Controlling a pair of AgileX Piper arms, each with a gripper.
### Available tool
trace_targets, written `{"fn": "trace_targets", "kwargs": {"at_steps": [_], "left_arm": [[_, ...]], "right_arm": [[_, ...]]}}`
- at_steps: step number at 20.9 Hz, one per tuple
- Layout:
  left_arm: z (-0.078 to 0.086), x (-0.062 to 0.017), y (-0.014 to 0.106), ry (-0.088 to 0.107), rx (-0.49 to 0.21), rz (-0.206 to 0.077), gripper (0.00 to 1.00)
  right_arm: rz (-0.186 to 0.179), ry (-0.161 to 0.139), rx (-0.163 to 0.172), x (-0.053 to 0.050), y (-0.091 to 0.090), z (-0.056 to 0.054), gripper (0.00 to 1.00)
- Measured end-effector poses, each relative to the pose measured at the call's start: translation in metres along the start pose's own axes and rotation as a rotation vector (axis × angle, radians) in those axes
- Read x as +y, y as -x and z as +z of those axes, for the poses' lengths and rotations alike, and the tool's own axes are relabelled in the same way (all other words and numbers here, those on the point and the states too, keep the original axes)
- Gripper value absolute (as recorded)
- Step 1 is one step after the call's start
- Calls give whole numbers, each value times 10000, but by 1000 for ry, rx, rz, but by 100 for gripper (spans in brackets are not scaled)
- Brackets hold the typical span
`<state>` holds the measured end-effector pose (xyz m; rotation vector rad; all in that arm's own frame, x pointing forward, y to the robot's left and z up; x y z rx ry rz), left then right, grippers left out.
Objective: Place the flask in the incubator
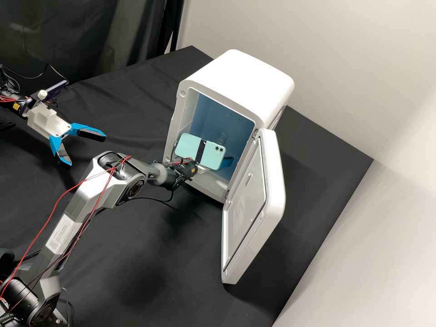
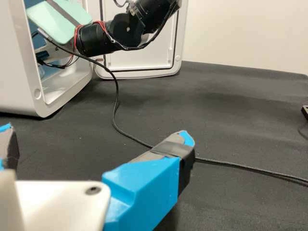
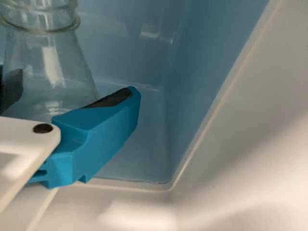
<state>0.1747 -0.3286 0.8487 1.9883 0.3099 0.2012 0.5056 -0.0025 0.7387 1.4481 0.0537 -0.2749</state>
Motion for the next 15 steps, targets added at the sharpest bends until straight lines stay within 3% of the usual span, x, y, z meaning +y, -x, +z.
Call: {"fn": "trace_targets", "kwargs": {"at_steps": [5, 15], "left_arm": [[0, 0, 0, 0, 0, 0, 100], [0, 0, 0, 0, 0, 0, 100]], "right_arm": [[-23, 1, -17, -62, -9, 49, 100], [-25, 1, -19, -71, -12, 56, 100]]}}
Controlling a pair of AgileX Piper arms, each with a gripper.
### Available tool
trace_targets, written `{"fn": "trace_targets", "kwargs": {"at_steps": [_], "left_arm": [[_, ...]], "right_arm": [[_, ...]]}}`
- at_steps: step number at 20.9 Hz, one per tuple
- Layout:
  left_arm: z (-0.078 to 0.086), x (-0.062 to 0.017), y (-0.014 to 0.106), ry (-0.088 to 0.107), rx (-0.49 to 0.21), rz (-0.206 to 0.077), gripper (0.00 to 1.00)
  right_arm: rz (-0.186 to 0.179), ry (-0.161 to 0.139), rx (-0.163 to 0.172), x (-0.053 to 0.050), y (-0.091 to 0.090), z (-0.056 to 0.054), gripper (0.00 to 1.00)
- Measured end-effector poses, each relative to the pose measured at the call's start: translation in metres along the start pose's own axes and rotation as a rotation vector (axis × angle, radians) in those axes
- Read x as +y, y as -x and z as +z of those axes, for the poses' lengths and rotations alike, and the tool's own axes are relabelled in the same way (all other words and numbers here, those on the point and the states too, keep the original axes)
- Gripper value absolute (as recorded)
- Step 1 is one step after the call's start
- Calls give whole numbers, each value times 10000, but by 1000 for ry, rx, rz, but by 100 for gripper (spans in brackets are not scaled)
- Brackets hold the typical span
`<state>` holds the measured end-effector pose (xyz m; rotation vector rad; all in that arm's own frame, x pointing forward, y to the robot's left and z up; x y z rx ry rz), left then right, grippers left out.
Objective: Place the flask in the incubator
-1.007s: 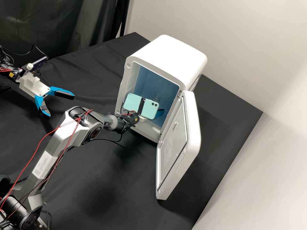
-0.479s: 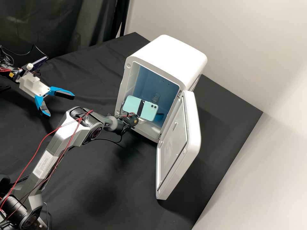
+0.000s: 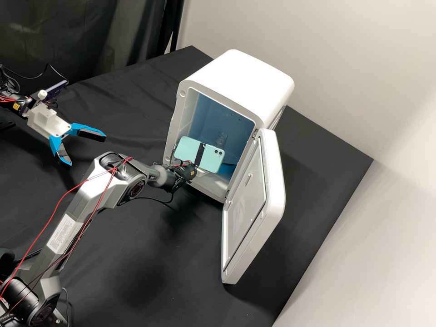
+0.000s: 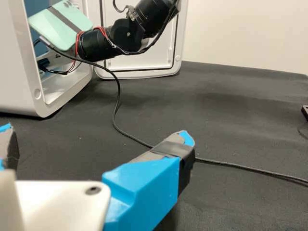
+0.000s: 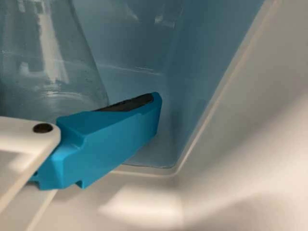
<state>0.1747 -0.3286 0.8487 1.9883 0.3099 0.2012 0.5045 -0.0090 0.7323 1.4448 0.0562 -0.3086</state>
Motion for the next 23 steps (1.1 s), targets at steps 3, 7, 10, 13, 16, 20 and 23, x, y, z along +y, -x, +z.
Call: {"fn": "trace_targets", "kwargs": {"at_steps": [3, 7, 10, 13, 16, 20, 23], "left_arm": [[0, 0, 0, 0, 0, 0, 100], [-1, 0, 0, 0, 1, 0, 100], [9, -2, -4, 0, -3, -1, 100], [8, -2, -3, 0, -3, -1, 100], [8, -2, -3, 0, -3, -1, 100], [8, -2, -3, 0, -3, -1, 100], [9, 2, -2, -1, -3, 1, 100]], "right_arm": [[2, 0, 1, -3, -2, 2, 100], [2, 0, 1, -3, -2, 2, 100], [2, -8, 1, -7, 0, 6, 100], [4, -38, -4, -13, 16, 60, 100], [2, -81, -11, 2, 79, 124, 100], [2, -122, -19, 66, 259, 144, 100], [21, -130, 7, 153, 437, 135, 100]]}}
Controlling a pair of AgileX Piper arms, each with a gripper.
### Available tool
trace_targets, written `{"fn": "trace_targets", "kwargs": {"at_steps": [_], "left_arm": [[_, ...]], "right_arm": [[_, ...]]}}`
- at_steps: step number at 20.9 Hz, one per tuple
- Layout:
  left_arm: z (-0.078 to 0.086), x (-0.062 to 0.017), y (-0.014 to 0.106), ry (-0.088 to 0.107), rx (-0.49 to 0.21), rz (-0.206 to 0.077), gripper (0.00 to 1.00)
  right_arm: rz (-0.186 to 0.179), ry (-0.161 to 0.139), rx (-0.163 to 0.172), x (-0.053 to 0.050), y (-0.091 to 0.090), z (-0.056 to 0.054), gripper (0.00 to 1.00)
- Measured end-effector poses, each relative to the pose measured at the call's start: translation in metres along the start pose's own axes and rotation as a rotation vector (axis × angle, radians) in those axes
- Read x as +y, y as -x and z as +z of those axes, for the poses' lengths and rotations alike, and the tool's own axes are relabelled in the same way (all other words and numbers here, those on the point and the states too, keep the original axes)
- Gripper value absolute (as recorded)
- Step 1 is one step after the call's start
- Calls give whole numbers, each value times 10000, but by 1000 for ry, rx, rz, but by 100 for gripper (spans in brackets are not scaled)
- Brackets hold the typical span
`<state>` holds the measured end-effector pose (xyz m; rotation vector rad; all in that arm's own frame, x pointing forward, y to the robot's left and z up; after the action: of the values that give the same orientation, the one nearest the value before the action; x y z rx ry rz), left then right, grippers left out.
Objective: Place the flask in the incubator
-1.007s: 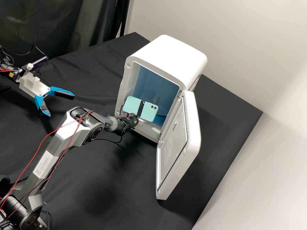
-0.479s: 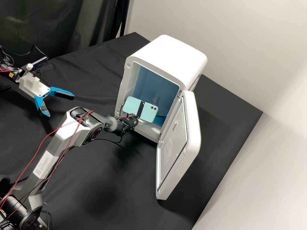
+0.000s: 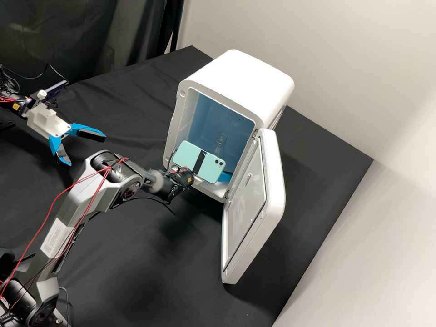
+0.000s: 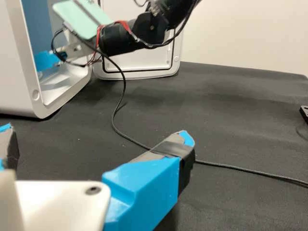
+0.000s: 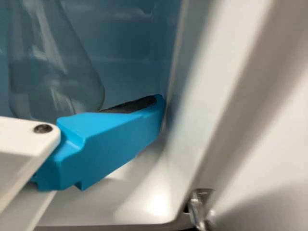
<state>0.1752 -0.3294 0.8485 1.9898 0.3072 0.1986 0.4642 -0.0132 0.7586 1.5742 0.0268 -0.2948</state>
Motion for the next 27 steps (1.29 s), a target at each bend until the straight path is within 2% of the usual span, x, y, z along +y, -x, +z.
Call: {"fn": "trace_targets", "kwargs": {"at_steps": [1, 4, 7, 11, 16, 17, 19, 20, 21, 25, 27], "left_arm": [[0, 0, 0, 0, 0, 0, 100], [12, 21, 13, -7, -2, 11, 100], [21, 36, 22, -12, -3, 18, 100], [26, 19, 35, -8, -2, 12, 100], [27, 19, 34, -8, -3, 12, 100], [31, 19, 32, -15, -3, 13, 100], [42, 18, 24, -11, -2, 15, 100], [39, 22, 21, -14, 8, 21, 100], [40, 25, 16, -28, 17, 26, 100], [30, 40, 4, -62, 57, 46, 100], [33, 55, 22, -61, 59, 54, 100]], "right_arm": [[12, -8, 8, 22, 47, -6, 100], [30, 3, 34, 78, 155, -31, 100], [27, 4, 33, 60, 209, -14, 100], [15, -3, 39, 28, 330, -1, 100], [40, 0, 86, 34, 486, -28, 100], [39, -6, 89, 20, 517, -18, 100], [32, -9, 84, 9, 590, 1, 100], [31, -6, 83, 10, 628, 17, 100], [32, -3, 85, 16, 670, 41, 100], [66, -11, 113, 46, 804, 70, 100], [76, -11, 119, 53, 871, 89, 100]]}}
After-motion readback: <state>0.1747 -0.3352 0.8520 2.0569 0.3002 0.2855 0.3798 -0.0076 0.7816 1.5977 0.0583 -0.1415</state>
